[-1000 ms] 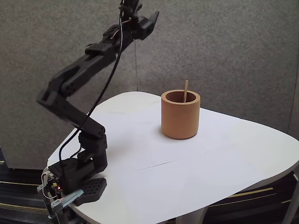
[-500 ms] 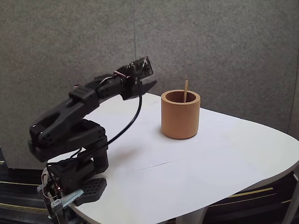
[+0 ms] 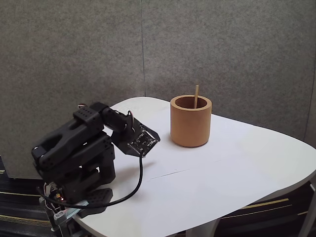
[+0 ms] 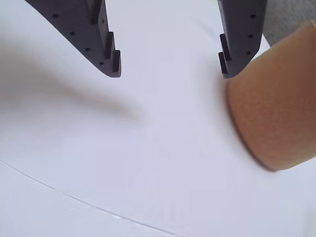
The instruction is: Grab the pen and put it in the pen holder.
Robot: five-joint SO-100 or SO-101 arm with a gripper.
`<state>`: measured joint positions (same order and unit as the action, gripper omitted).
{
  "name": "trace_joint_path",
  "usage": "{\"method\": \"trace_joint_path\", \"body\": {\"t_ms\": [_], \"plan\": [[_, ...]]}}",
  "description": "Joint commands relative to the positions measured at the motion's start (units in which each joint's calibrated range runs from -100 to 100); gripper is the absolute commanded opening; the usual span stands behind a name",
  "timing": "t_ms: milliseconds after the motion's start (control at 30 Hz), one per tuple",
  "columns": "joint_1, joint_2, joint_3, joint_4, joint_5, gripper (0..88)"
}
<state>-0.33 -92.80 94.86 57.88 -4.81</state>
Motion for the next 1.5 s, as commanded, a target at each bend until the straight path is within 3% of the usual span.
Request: {"method": "trace_joint_path", "body": {"t_ms": [0,1467], "plan": [[-0.1,0.0,1.3,3.9,-1.8,27.9],[-0.2,0.0,2.0,5.1,-1.5,27.9]]}}
